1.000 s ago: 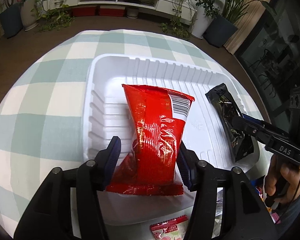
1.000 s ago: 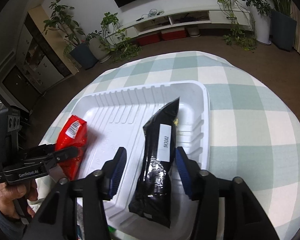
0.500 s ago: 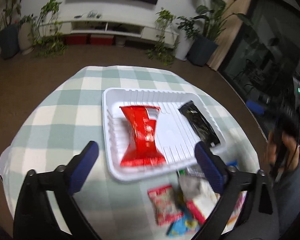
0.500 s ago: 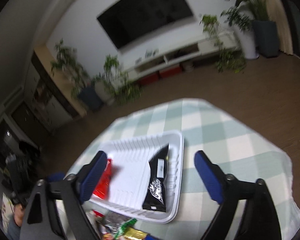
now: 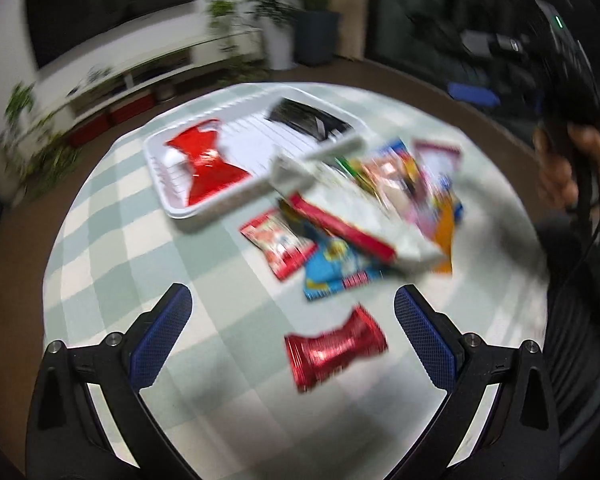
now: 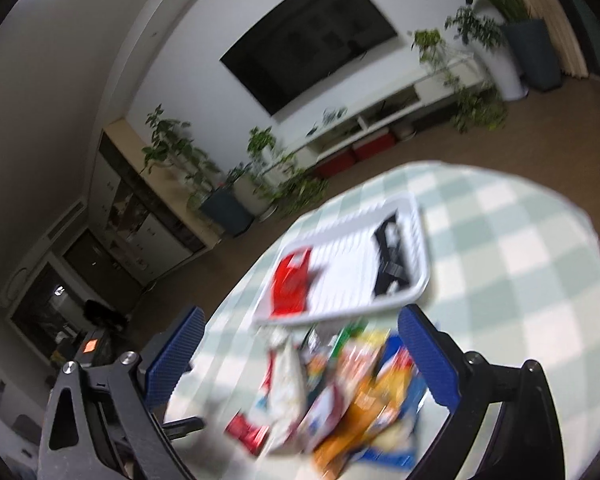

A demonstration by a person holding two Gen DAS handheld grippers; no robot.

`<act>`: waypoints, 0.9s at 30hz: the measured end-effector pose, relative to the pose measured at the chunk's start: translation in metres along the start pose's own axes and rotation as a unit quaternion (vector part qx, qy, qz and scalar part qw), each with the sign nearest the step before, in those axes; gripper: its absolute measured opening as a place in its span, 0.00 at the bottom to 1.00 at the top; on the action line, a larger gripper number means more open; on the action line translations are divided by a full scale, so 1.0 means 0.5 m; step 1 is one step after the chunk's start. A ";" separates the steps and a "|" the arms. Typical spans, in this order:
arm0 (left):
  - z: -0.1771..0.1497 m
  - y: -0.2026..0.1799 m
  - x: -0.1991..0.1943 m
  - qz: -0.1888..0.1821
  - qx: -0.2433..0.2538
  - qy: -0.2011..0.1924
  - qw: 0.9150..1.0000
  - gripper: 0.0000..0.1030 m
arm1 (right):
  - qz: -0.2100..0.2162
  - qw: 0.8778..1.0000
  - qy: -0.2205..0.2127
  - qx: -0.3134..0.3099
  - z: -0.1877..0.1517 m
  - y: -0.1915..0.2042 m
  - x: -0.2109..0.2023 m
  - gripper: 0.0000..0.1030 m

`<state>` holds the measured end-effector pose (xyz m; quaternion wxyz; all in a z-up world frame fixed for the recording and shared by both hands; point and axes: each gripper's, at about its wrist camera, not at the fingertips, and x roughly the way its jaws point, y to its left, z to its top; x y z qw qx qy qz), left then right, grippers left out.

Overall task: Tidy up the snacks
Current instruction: 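Grasp the small red wrapped candy with the left gripper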

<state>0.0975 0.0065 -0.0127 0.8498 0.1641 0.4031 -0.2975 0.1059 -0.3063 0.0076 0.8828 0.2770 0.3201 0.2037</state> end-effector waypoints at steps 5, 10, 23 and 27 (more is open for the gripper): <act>-0.019 -0.044 0.014 -0.032 0.102 0.028 0.994 0.99 | 0.019 0.999 0.035 -0.001 -0.072 0.034 -0.002 0.97; -0.026 -0.071 0.057 -0.043 0.179 0.073 0.980 0.88 | 0.026 0.998 0.059 0.002 -0.120 0.034 0.007 0.96; -0.035 -0.082 0.157 -0.082 0.229 0.159 0.957 0.57 | 0.035 0.996 0.078 0.026 -0.141 0.008 0.025 0.95; -0.031 -0.074 0.168 -0.094 0.210 0.166 0.959 0.53 | 0.036 0.996 0.082 0.024 -0.142 0.009 0.028 0.95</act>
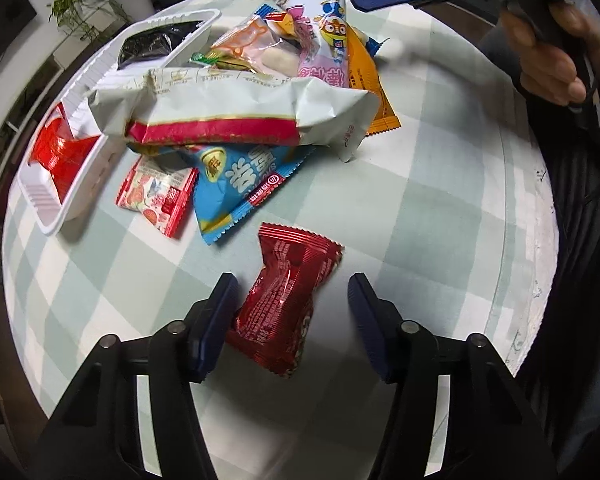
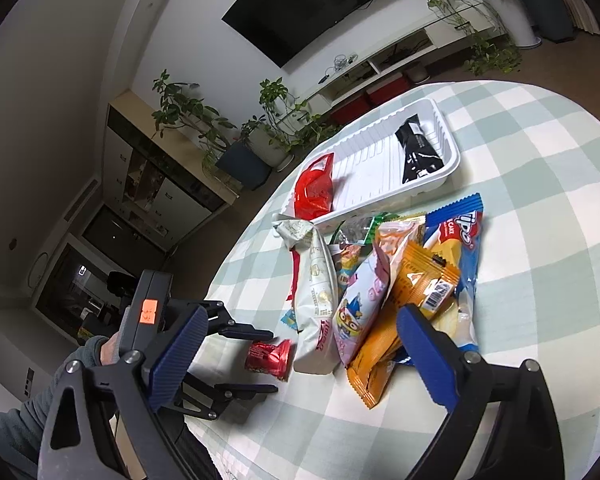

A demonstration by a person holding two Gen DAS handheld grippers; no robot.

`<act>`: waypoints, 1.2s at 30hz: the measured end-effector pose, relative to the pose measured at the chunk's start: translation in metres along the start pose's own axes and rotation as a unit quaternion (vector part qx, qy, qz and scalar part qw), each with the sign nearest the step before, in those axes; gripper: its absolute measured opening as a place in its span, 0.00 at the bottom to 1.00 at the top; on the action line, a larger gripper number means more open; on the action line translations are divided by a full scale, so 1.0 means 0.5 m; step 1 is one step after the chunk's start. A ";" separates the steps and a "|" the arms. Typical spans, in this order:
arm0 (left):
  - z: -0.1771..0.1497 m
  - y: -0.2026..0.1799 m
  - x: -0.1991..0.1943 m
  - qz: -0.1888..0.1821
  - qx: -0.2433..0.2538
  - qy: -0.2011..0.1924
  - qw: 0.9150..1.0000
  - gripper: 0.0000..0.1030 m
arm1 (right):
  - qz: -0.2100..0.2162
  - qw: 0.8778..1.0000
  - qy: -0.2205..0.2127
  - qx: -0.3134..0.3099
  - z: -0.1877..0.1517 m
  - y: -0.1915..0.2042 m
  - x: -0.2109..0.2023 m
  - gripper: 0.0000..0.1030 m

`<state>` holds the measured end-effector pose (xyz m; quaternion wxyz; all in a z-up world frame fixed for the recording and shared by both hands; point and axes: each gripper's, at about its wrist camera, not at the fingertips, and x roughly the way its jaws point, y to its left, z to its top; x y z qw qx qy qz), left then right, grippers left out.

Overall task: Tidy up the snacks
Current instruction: 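Grasp the small red wrapped candy with the left gripper, then lift the red candy with the left gripper while the right gripper grasps the white-and-red bag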

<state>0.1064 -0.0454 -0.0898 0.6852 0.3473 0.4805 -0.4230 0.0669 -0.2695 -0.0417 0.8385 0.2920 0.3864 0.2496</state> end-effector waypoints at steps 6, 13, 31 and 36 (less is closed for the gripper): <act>0.008 0.017 0.010 -0.012 -0.043 0.008 0.999 0.51 | -0.005 1.000 0.004 -0.004 -0.002 0.001 0.005 0.94; 0.005 0.029 0.010 -0.017 -0.105 0.009 0.994 0.46 | -0.026 0.999 0.018 -0.032 -0.011 0.016 0.021 0.90; -0.014 0.046 -0.005 0.017 -0.213 -0.010 0.977 0.24 | -0.037 0.992 0.032 -0.119 -0.028 0.079 0.046 0.74; -0.053 0.040 -0.030 -0.006 -0.256 -0.057 0.965 0.23 | -0.065 0.984 0.043 -0.159 -0.019 0.122 0.065 0.73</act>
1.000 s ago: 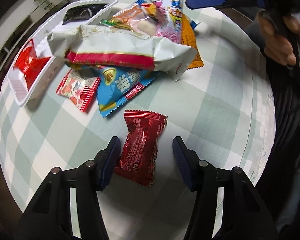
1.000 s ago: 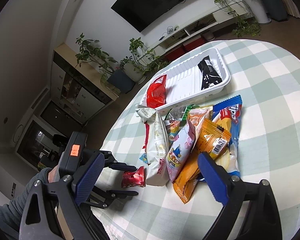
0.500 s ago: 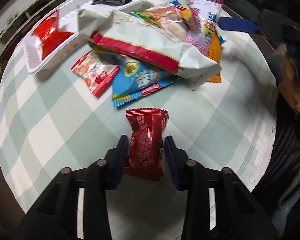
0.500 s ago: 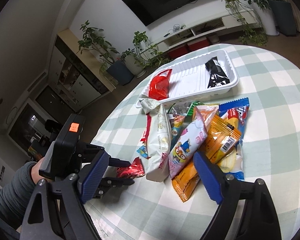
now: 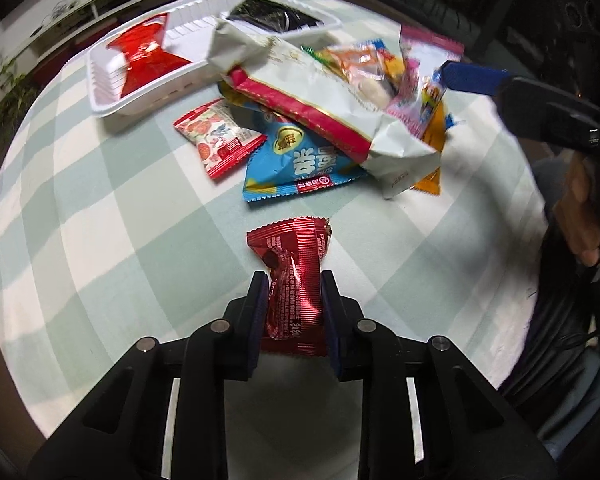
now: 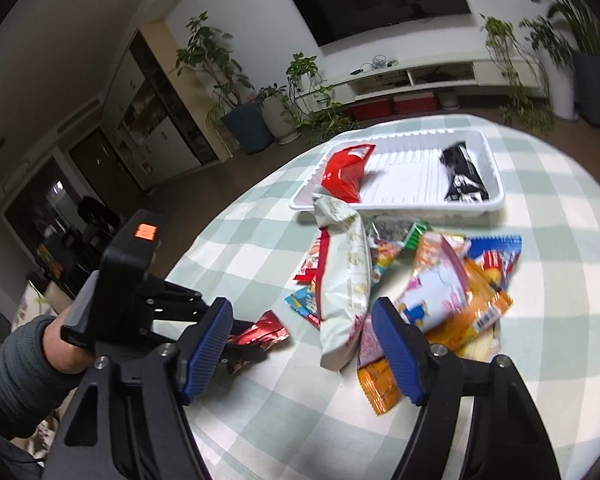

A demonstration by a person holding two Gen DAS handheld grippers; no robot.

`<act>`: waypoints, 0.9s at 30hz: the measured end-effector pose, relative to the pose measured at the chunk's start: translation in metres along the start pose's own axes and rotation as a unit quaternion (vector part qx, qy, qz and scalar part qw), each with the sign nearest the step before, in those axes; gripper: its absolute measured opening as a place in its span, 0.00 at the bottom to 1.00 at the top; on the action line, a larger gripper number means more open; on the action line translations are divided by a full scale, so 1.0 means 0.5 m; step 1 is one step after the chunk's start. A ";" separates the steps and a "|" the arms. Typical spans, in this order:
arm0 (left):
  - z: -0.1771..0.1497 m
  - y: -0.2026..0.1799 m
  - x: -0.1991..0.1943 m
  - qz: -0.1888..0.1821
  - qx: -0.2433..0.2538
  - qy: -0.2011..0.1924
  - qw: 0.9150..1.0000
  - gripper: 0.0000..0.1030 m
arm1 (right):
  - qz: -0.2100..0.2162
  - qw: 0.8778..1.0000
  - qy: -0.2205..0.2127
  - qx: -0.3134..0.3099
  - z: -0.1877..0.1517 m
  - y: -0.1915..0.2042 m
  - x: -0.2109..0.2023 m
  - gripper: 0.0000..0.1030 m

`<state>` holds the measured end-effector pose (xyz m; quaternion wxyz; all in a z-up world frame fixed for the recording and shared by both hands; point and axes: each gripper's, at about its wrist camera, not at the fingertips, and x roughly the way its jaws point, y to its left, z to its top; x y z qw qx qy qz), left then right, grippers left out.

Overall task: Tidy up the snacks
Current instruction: 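Lift the red candy with the left gripper while the right gripper grasps the white-and-red bag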

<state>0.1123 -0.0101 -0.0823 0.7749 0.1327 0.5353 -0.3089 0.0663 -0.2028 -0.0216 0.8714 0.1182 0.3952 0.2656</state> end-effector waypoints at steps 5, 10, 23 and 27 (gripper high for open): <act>-0.030 0.031 -0.041 -0.030 -0.058 -0.052 0.997 0.23 | -0.049 0.997 0.051 -0.028 0.030 0.025 0.062 0.73; -0.070 0.066 -0.103 -0.048 -0.115 -0.105 0.987 0.23 | -0.115 0.986 0.112 -0.036 0.047 0.023 0.146 0.70; -0.078 0.078 -0.141 -0.074 -0.149 -0.151 0.975 0.23 | -0.168 0.971 0.159 -0.061 0.045 0.015 0.208 0.50; -0.077 0.073 -0.145 -0.079 -0.151 -0.156 0.973 0.23 | -0.165 0.972 0.159 -0.056 0.046 0.015 0.208 0.48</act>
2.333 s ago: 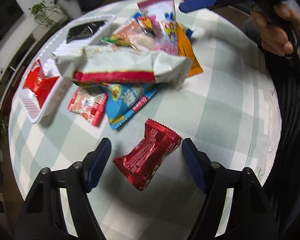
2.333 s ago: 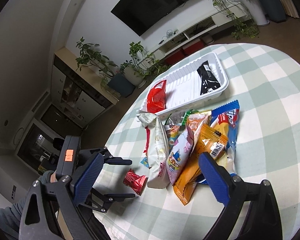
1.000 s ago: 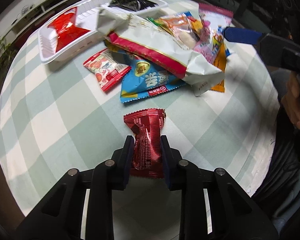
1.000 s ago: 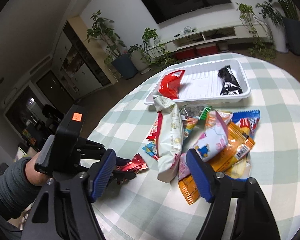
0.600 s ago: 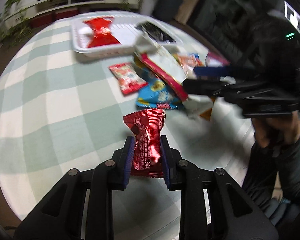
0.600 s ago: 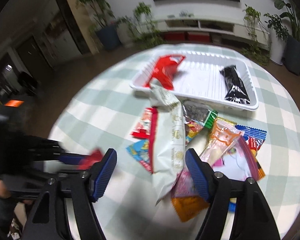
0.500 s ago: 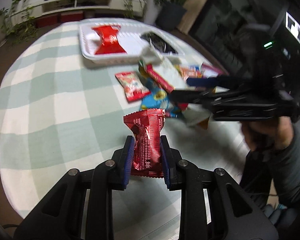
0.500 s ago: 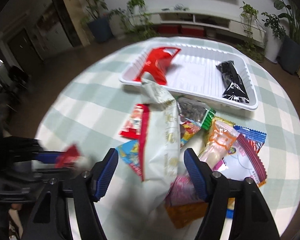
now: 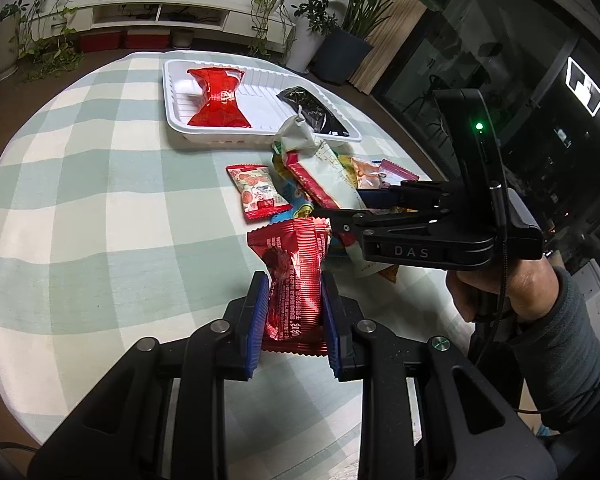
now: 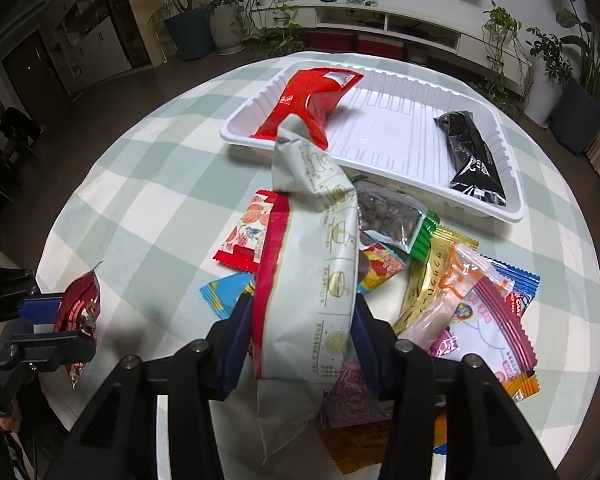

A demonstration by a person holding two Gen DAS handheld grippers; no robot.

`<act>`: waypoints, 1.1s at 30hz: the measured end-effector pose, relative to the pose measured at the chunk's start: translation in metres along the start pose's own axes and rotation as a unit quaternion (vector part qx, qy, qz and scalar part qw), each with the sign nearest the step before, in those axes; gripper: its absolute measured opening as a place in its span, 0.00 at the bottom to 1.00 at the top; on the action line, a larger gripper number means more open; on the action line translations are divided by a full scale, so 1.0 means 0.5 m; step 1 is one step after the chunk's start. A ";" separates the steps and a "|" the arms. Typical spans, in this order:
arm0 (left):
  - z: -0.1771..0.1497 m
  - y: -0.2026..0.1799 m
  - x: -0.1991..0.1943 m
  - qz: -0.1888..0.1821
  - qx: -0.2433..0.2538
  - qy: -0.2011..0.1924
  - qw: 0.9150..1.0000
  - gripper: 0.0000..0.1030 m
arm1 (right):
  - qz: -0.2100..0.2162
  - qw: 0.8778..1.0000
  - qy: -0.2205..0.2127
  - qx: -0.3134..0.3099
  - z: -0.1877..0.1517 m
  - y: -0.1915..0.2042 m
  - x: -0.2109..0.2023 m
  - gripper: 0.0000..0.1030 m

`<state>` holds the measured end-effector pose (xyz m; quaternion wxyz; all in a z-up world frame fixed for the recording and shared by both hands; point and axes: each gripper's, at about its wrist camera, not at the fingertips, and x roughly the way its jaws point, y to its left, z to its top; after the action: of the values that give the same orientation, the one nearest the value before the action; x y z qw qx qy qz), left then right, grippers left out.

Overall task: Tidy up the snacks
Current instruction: 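Lift the red candy with the left gripper while the right gripper grasps the white-and-red bag, then carry both snacks over the white tray and lower them in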

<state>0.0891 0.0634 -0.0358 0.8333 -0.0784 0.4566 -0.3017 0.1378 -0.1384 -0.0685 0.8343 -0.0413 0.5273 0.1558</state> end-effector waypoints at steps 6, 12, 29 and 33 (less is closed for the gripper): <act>-0.002 0.005 0.006 -0.002 -0.008 -0.005 1.000 0.23 | 0.008 1.000 -0.006 0.013 -0.002 -0.003 -0.006 0.39; -0.005 0.009 0.008 -0.004 -0.014 -0.007 1.000 0.23 | 0.027 0.999 -0.018 0.028 -0.006 -0.003 -0.025 0.33; 0.051 0.012 -0.017 -0.013 -0.027 -0.041 0.999 0.23 | 0.130 0.979 -0.108 0.113 -0.002 -0.071 -0.168 0.33; 0.095 0.017 -0.022 -0.013 -0.029 -0.055 0.998 0.23 | 0.135 0.971 -0.132 0.144 0.002 -0.132 -0.202 0.33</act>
<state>0.1267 0.0698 -0.0043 0.8505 -0.1247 0.4177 -0.2943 0.1188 -0.2226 0.0157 0.8648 0.1718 0.4303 0.1934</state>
